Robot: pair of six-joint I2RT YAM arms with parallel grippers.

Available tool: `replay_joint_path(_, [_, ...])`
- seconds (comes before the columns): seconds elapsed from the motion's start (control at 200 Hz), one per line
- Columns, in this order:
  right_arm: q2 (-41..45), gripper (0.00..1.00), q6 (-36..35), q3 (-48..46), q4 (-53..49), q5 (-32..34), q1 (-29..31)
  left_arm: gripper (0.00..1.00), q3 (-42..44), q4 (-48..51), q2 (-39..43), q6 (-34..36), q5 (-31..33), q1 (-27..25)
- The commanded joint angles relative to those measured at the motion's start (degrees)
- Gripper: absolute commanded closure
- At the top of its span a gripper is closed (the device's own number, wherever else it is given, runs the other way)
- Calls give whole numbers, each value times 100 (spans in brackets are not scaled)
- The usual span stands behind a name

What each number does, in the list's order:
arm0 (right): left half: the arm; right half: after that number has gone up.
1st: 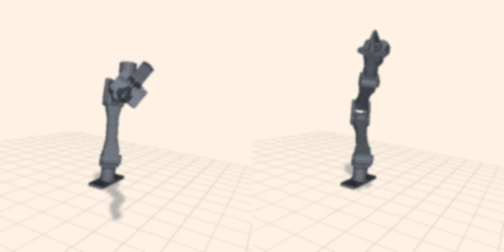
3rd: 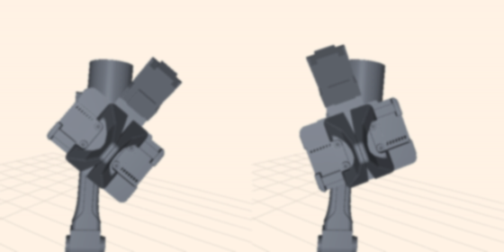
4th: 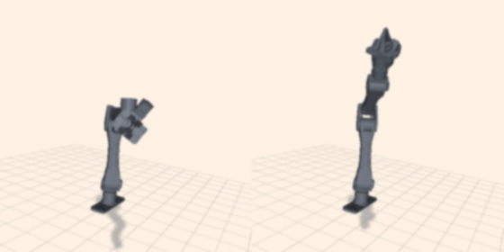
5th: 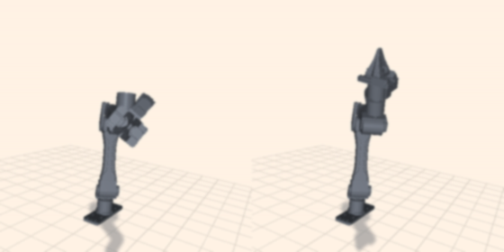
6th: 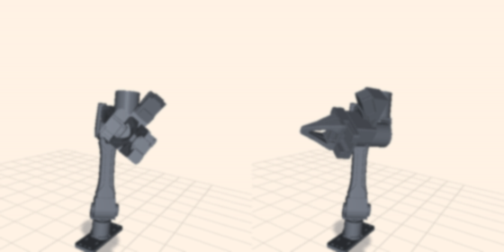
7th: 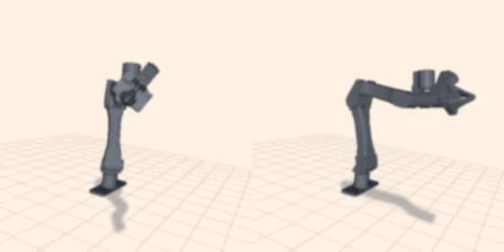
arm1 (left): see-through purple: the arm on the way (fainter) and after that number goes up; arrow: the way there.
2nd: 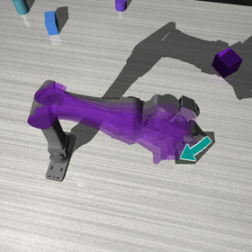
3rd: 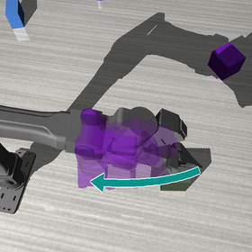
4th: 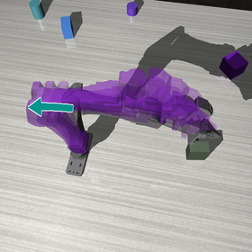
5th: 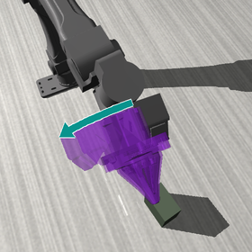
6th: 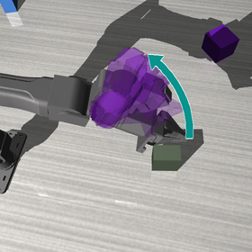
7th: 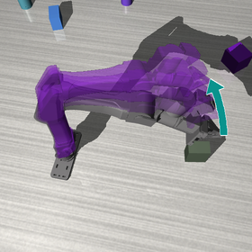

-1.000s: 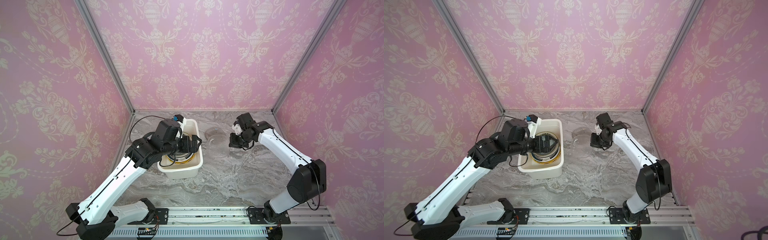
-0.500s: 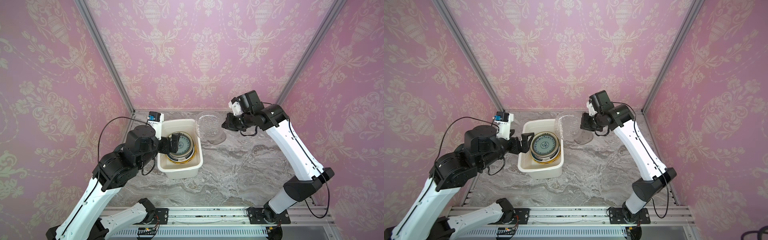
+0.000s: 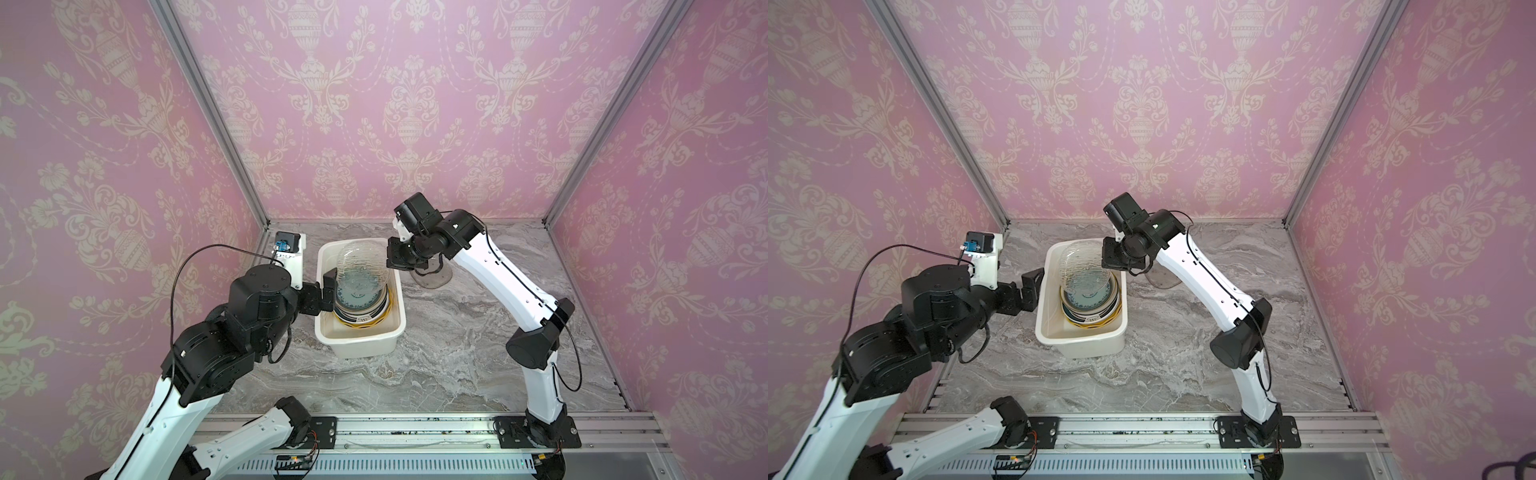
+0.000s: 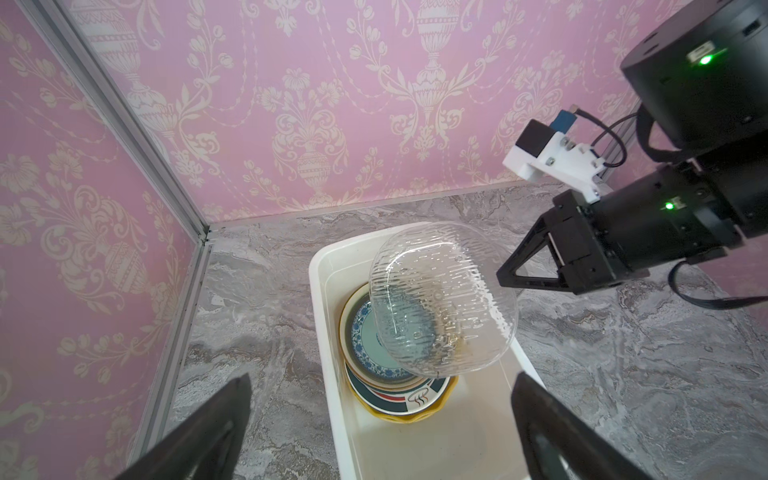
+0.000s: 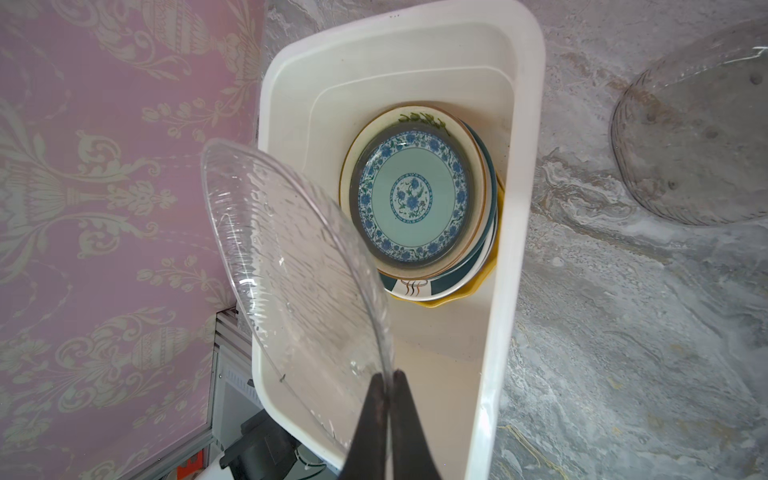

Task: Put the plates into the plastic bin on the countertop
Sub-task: 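Carry the clear glass plate into the bin with the right gripper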

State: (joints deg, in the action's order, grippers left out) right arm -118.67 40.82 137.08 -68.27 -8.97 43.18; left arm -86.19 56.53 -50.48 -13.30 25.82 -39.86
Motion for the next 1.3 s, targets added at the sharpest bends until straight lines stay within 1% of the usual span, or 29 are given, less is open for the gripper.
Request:
replay_joint_path(0.0, [-192,100,79,228,32,111,19,1,50,126,38,243,192,57])
replay_joint_path(0.275, [-810,100,-126,341,177,178,48,1,99,61,-110,354,55,53])
replay_joint_path(0.445, [-1356,100,-261,801,174,163,117,1,137,43,-163,459,54,56])
replay_joint_path(0.56, [-1657,100,-285,940,184,151,127,1,212,-13,-129,453,68,56])
replay_joint_path(0.861, [-1964,100,-311,944,490,288,127,1,375,-123,-127,549,84,56])
replay_joint_path(1.106, [-2081,86,-275,810,689,439,127,1,394,-241,-155,655,125,57])
replay_joint_path(1.296, [-2116,80,-194,771,770,440,125,1,394,-274,-146,697,174,56])
